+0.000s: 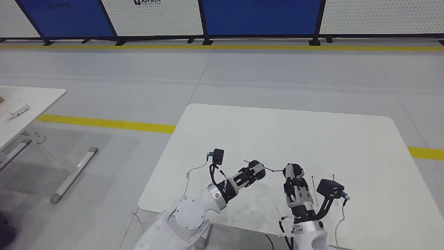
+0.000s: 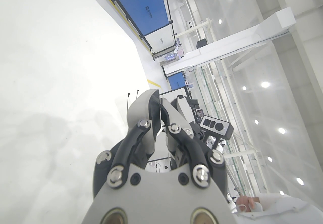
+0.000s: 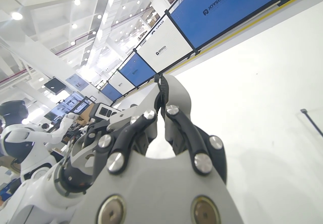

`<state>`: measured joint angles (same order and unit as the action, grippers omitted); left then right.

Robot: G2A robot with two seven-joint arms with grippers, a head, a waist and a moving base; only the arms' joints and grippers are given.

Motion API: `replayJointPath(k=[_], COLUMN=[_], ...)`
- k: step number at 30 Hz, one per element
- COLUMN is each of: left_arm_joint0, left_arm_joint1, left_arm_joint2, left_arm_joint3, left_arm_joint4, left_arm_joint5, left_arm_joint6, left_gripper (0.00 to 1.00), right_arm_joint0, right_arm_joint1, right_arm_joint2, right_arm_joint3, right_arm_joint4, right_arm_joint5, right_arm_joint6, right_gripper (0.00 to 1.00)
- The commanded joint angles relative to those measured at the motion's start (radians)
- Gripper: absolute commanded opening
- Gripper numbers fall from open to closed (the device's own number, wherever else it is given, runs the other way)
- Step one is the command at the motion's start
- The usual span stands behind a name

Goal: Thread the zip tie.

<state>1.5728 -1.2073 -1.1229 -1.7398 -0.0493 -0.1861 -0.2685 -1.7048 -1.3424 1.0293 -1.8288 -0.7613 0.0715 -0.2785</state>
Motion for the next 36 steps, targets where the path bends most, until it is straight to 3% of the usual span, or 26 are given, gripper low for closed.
replayJointPath(k=[1,16,36], left_arm_joint0=[0.0,0.0,0.0], left_arm_joint1=[0.0,0.0,0.0], left_arm_joint2=[0.0,0.0,0.0], left_arm_joint3=[0.0,0.0,0.0], left_arm_joint4=[0.0,0.0,0.0], left_arm_joint5=[0.0,0.0,0.0], left_arm_joint6=[0.0,0.0,0.0], left_gripper=[0.0,0.0,0.0], right_arm_joint0=[0.004,-0.018,-0.001], right_arm_joint1=[-0.002,-0.008,-0.025], right_arm_joint2=[-0.001,0.001,-0.019], right_arm_joint3=[0.004,-0.005,0.033], right_arm_joint4=[0.0,-0.007,-0.002], right_arm_joint5=[0.003,0.0,0.021], right_arm_joint6=[0.0,-0.03,-0.057], right_gripper=[0.0,0.0,0.0])
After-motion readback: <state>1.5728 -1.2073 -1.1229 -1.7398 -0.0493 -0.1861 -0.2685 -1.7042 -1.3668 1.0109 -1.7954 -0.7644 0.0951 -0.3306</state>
